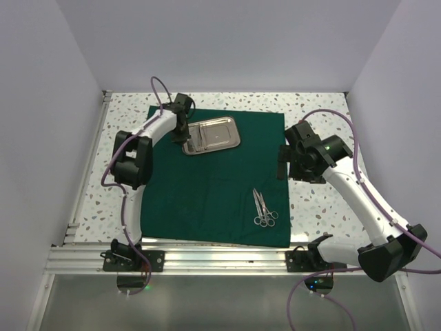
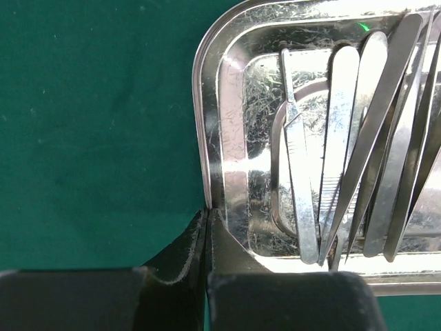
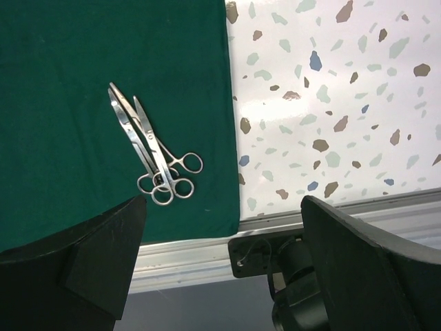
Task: Open and lay out the surgical kit
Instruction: Move the container from the surgical kit, then pick up the medical item from the container.
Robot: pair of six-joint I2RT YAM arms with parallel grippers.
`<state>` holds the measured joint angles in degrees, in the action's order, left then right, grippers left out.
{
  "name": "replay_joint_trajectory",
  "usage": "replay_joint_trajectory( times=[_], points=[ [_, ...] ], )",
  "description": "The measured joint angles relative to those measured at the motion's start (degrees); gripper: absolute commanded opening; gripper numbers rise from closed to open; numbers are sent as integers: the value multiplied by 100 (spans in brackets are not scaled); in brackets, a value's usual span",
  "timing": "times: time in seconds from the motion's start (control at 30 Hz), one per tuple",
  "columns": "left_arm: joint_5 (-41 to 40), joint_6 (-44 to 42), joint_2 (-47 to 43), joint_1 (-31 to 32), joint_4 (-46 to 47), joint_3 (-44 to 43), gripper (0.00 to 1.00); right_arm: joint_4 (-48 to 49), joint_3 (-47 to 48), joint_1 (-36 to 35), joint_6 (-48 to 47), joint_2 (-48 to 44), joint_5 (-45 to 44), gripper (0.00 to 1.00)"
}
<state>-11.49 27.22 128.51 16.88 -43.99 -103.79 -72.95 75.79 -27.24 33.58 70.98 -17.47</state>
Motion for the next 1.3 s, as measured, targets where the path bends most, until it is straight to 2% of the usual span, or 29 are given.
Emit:
replay_joint_trajectory(
  times=[0.27,0.37,0.47,0.5,0.57,0.7,0.9,1.3],
  points=[
    [20,7,-15,0,-92,-42,4,107,-24,0,-133,4,0,98],
    [11,-96,42,4,-249,-271,8,118,-28,0,-170,4,-2,98],
    [-22,-221,173,7,-400,-737,15,122,-39,0,-175,2,-4,98],
    [-31,-269,216,11,-428,-931,23,120,-44,0,-175,0,-4,98],
    [-31,-345,275,22,-468,-1268,29,122,-68,0,-175,-11,-7,98],
    [-28,-435,286,94,-476,-1665,31,122,-92,0,-173,-11,-31,98],
    [129,-446,452,299,-455,-1764,38,118,-92,0,-166,-20,-111,98],
    [295,-450,1040,496,-479,-2061,35,44,-94,0,-101,-138,-225,98]
  ],
)
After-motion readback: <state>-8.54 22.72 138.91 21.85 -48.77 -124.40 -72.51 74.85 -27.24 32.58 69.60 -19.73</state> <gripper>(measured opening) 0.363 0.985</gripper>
